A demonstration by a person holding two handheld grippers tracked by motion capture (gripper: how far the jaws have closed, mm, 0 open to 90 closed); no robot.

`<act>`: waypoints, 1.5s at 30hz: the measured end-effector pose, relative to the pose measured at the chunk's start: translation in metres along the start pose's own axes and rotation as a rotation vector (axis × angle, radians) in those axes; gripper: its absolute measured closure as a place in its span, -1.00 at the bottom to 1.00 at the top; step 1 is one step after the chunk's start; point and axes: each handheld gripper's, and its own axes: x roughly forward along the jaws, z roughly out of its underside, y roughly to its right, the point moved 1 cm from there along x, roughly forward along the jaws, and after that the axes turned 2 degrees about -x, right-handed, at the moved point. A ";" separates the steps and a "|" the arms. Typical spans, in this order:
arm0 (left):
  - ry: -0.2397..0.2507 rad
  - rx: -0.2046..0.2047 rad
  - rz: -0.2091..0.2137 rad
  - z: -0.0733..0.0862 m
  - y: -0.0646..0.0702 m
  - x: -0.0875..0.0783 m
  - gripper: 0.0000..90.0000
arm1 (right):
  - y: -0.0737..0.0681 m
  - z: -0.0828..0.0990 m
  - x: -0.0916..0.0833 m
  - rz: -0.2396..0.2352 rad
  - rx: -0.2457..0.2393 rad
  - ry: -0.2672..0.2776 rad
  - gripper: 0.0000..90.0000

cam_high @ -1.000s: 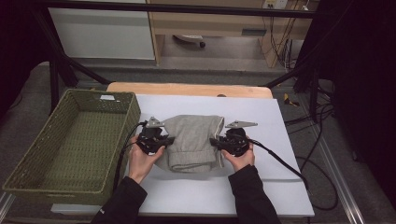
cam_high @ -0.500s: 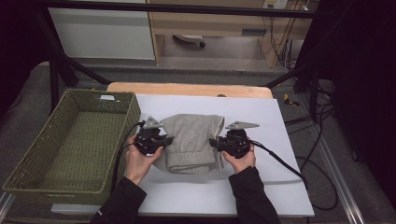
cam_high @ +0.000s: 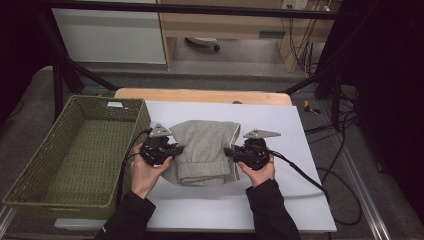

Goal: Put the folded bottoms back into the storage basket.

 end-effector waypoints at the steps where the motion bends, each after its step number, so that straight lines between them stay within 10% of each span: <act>1: -0.002 0.005 -0.004 0.000 0.000 -0.001 0.79 | -0.001 0.000 0.000 -0.002 -0.004 0.000 0.61; 45: 0.025 0.020 -0.009 -0.015 0.001 -0.046 0.79 | -0.034 -0.021 -0.018 -0.038 -0.028 0.077 0.62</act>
